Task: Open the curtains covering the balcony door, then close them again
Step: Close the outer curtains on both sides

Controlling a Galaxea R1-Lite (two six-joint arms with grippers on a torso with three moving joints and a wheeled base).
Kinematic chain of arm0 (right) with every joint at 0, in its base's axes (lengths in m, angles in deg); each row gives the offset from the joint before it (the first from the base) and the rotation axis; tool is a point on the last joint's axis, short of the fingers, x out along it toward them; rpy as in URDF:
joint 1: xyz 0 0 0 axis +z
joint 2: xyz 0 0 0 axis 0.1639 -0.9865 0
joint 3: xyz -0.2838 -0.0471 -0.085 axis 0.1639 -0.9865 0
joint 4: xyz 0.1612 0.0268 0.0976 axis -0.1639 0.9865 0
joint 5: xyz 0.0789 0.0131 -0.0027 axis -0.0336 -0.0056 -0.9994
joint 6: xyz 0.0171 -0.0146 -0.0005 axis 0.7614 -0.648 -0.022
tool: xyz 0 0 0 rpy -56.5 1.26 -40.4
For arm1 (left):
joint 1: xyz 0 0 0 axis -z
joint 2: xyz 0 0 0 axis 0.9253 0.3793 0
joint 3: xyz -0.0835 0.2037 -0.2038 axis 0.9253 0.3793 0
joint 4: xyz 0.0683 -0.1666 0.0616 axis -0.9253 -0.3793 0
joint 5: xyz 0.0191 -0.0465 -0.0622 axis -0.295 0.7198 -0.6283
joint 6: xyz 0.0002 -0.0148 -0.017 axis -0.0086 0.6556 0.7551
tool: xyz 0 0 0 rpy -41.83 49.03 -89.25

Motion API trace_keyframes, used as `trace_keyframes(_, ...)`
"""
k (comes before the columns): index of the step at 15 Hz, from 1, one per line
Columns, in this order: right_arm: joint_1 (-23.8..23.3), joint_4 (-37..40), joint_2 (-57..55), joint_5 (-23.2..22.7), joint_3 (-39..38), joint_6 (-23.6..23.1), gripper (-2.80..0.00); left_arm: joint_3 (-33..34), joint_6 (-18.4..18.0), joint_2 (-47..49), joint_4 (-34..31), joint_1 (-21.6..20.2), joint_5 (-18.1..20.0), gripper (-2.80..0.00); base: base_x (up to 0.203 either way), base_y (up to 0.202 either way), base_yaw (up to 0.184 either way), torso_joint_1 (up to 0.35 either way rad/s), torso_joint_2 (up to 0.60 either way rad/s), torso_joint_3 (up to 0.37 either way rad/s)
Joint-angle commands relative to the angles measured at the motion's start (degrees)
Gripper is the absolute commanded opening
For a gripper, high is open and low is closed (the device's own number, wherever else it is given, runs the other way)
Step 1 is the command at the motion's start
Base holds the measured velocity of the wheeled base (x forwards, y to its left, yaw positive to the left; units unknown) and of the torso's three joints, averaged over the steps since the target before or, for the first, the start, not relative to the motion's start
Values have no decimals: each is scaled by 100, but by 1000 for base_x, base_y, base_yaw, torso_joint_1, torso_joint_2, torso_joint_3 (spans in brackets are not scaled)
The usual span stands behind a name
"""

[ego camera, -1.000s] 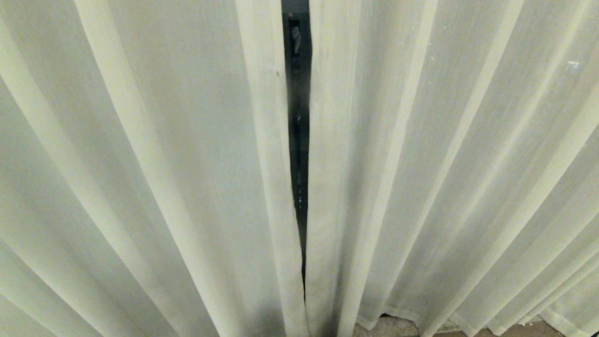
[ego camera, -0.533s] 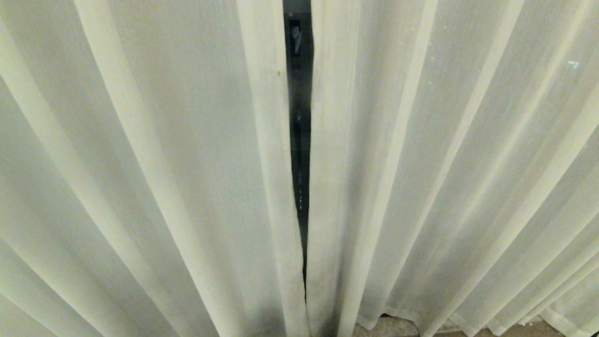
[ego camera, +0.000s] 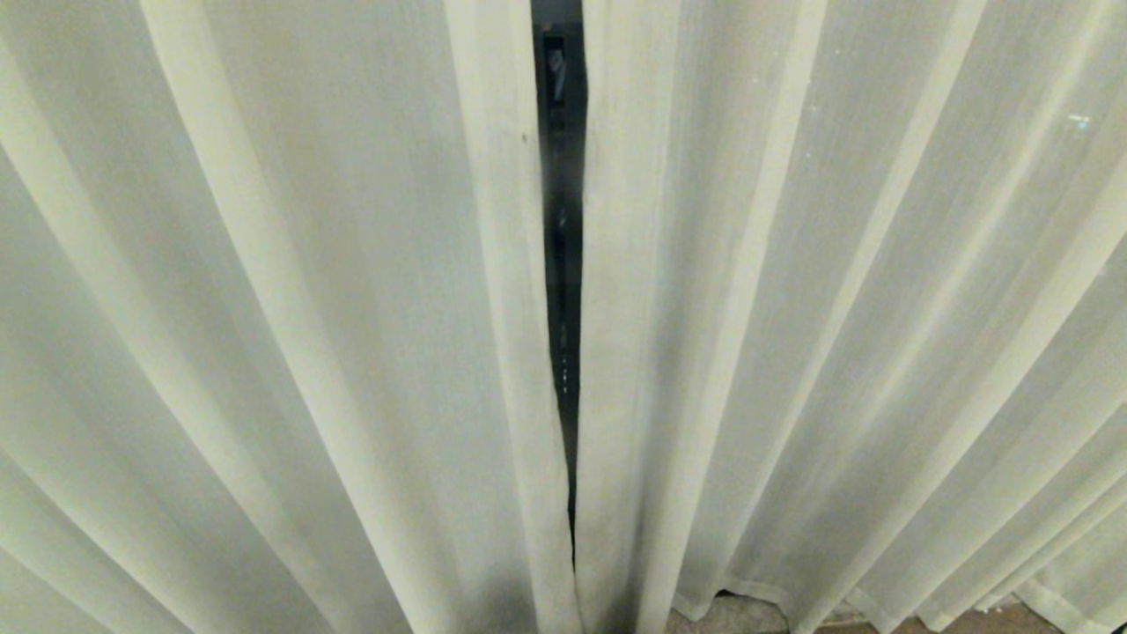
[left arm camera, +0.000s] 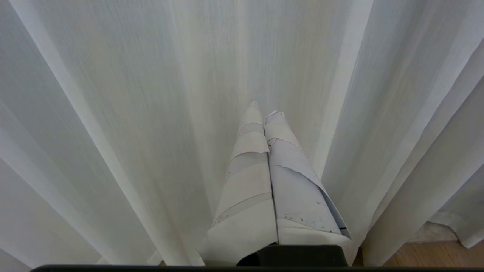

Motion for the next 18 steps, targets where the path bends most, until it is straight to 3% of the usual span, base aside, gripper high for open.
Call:
trace_keyframes(1,4,0,-9,6,-1,4,-280,0,-3,-5,1,-1,-2,-280,0,0,0,0,0,0)
trace_keyframes(8,7,-9,-9,151,5,324,-280,0,-10,-5,-6,-1,7,-280,0,0,0,0,0,0)
trace_keyframes(18,4,-9,-9,155,8,326,-280,0,-3,-5,-6,-1,7,-280,0,0,0,0,0,0)
